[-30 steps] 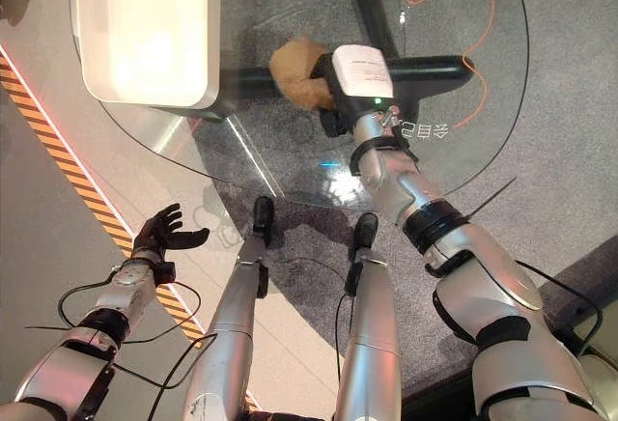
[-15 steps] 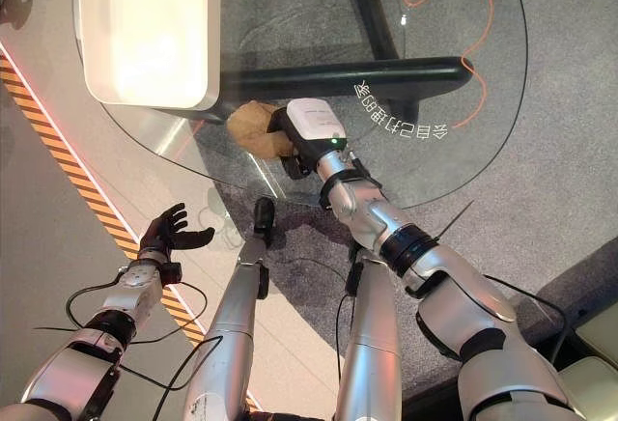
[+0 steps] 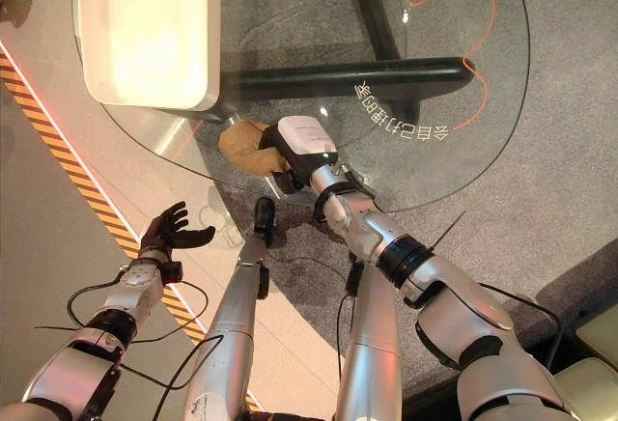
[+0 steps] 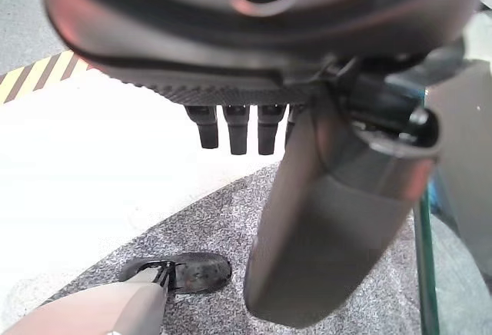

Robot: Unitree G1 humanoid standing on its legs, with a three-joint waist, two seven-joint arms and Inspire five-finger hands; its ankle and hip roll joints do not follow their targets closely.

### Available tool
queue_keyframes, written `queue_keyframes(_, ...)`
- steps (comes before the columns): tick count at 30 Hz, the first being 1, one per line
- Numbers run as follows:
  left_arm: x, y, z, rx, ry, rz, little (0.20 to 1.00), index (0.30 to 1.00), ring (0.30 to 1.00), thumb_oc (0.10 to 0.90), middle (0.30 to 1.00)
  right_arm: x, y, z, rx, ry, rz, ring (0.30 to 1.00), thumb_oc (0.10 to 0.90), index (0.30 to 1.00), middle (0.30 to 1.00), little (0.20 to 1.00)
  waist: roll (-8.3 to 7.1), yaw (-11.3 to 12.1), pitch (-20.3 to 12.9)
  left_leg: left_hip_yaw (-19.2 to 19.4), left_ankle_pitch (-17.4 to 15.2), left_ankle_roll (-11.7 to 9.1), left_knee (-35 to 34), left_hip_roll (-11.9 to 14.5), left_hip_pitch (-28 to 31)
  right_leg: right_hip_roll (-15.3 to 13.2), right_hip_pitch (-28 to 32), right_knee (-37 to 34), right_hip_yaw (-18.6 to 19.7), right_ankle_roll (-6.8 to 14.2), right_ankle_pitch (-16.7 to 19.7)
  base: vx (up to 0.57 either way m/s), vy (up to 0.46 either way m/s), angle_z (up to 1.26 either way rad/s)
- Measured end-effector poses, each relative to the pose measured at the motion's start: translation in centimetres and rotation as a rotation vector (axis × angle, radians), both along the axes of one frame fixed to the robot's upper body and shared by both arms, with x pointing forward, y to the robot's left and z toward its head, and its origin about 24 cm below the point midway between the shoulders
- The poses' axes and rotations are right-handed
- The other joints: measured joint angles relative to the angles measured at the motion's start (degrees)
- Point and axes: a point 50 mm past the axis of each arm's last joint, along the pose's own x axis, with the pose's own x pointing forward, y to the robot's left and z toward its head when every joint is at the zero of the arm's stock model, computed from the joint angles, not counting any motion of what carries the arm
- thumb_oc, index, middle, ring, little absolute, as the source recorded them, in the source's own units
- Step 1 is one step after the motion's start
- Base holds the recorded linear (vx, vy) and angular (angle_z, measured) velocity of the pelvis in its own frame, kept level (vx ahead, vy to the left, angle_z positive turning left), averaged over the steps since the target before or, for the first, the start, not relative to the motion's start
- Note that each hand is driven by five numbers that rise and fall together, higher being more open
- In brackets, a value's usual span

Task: Wipe the table with a cloth and put it in the basket.

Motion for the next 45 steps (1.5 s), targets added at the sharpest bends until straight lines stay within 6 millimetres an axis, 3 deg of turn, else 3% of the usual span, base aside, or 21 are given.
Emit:
queue_keyframes(8, 0.1, 0.6, 0.4, -0.291, -0.101, 0.207, 0.9, 0.9, 0.9, 0.8, 0.9, 0.1, 0.1, -0.4, 0.108, 0.022, -0.037, 0.3, 0.1, 0.3, 0.3, 0.2, 0.0, 0.1, 0.0, -0.3, 0.1, -0.1, -0.1, 0.0, 0.2, 0.0, 0.2, 0.3, -0.2, 0.0, -0.1, 0.01, -0.035, 0.01)
queue_keyframes(13, 0.2, 2.0, 1.4, -0.477, -0.203, 0.395, 0.9, 0.9, 0.9, 0.8, 0.9, 0.0, -0.1, -0.6, 0.239, 0.032, -0.082, 0.3, 0.1, 0.3, 0.3, 0.2, 0.0, 0.2, 0.0, -1.6, 0.1, -0.4, 0.7, 0.0, -0.3, 0.0, 0.4, 0.9, -1.4, -0.7, -0.5, 0.01, -0.059, 0.07)
queue_keyframes(22, 0.2, 3.7, 3.4, -0.609, -0.379, 0.599, 0.9, 0.9, 0.9, 0.8, 0.9, 0.6, -1.9, 2.1, 0.495, -0.076, -0.198, 0.3, 0.1, 0.3, 0.3, 0.2, -0.1, 1.7, 0.1, -2.7, -1.0, -0.3, 3.2, 0.0, -2.1, 0.1, 0.2, 1.2, -2.2, -0.9, -1.0, 0.01, -0.03, 0.02)
queue_keyframes(25, 0.5, 3.5, 4.7, -0.658, -0.467, 0.577, 0.9, 0.9, 0.9, 0.8, 0.9, 0.6, -2.5, 3.6, 0.608, -0.127, -0.22, 0.3, 0.1, 0.3, 0.3, 0.2, -0.33, 1.6, 0.2, -2.7, -1.5, -0.2, 4.5, -0.2, -3.6, 0.1, -0.8, 1.3, -2.1, -0.8, -0.8, 0.0, 0.0, 0.0)
queue_keyframes(30, 1.2, 2.7, 6.8, -0.747, -0.582, 0.502, 0.9, 0.9, 0.9, 0.8, 0.9, 0.1, -2.8, 4.5, 0.695, -0.167, -0.225, 0.3, 0.1, 0.3, 0.3, 0.2, -0.54, 1.3, 0.3, -2.7, -1.6, -0.3, 4.8, -0.3, -3.9, 0.1, -1.0, 1.5, -1.8, -0.6, -0.4, 0.0, 0.015, -0.01)
queue_keyframes(40, 1.5, 1.3, 11.8, -0.892, -0.86, 0.35, 0.9, 0.9, 0.9, 0.8, 0.9, -1.9, -3.2, 3.9, 0.804, -0.181, -0.197, 0.3, 0.1, 0.3, 0.3, 0.2, -0.58, -0.1, 0.3, -2.3, -2.5, 0.3, 5.8, -0.6, -3.9, 0.0, -1.1, 2.0, -1.3, -0.5, -0.6, 0.0, 0.016, -0.01)
queue_keyframes(45, 1.1, -1.2, 13.6, -0.985, -0.962, 0.246, 0.9, 0.9, 0.9, 0.8, 0.9, -2.8, -3.6, 3.3, 0.84, -0.175, -0.199, 0.3, 0.1, 0.3, 0.3, 0.2, -0.61, -0.2, 0.3, -2.2, -2.5, 0.3, 5.6, -0.6, -3.9, 0.0, -1.3, 2.0, -1.1, -0.4, -0.7, 0.0, 0.0, 0.0)
